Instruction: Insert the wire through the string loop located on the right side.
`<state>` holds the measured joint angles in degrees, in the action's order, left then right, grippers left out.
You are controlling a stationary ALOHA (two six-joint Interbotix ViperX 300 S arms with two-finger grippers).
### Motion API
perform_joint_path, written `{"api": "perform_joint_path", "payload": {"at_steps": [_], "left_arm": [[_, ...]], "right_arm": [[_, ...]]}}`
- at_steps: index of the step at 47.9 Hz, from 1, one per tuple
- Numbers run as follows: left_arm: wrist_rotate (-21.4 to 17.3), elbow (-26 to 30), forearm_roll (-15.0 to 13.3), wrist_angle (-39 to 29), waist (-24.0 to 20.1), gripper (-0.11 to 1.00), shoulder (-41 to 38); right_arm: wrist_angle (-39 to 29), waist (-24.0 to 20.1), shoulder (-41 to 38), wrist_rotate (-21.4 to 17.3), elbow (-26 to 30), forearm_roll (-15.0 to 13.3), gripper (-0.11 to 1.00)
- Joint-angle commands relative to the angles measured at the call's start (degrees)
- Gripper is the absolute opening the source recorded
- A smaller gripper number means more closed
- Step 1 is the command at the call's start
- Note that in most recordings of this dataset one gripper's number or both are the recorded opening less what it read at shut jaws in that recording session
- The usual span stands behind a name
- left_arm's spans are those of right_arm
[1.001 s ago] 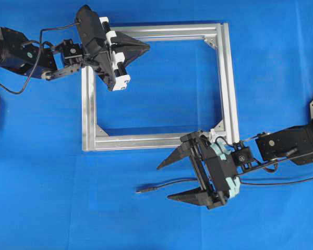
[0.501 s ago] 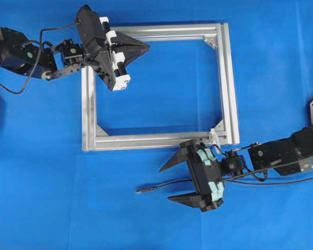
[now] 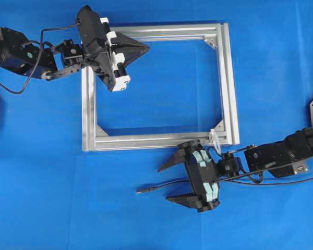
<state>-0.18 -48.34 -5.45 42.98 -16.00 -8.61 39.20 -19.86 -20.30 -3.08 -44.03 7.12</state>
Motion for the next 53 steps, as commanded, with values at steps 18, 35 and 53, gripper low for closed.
{"api": "perform_joint_path", "payload": {"at_steps": [18, 35, 53], "left_arm": [[-0.09, 0.62, 0.09, 0.26, -0.09, 0.00, 2.02], [-0.09, 0.70, 0.18, 0.26, -0.18, 0.00, 1.93], [-0.09, 0.79, 0.18, 0.18, -0.18, 0.00, 2.02]], "right_arm": [[-0.09, -0.18, 1.14, 0.18, 0.35, 0.09, 0.13], [-0.97, -0.18, 1.14, 0.18, 0.26, 0.09, -0.03], [-8.35, -0.09, 8.26, 0.88, 0.70, 0.00, -0.03]]}}
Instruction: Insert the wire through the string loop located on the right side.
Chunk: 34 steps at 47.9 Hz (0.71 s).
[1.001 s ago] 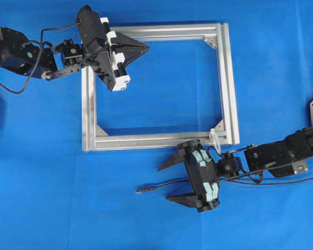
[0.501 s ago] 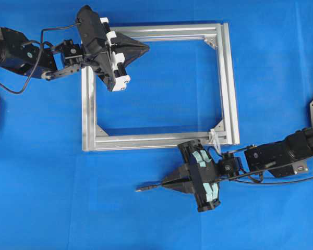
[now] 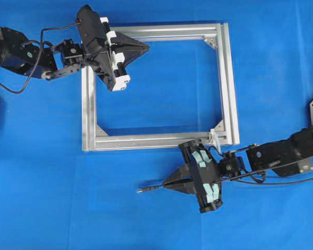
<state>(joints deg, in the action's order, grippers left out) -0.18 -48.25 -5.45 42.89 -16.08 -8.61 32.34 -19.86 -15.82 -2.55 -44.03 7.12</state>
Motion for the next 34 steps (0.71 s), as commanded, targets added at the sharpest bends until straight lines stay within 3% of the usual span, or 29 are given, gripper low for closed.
{"api": "perform_joint_path", "payload": {"at_steps": [1, 12, 34], "left_arm": [[-0.09, 0.79, 0.18, 0.35, -0.09, 0.00, 1.93], [-0.09, 0.79, 0.18, 0.35, -0.09, 0.00, 2.02], [-0.09, 0.79, 0.09, 0.35, -0.09, 0.00, 2.02]], "right_arm": [[-2.11, -0.09, 4.57, 0.35, 0.70, 0.00, -0.03], [-6.42, -0.09, 10.99, 2.20, 0.79, 0.00, -0.03], [-7.56, 0.00, 11.16, 2.46, 0.62, 0.00, -0.03]]}}
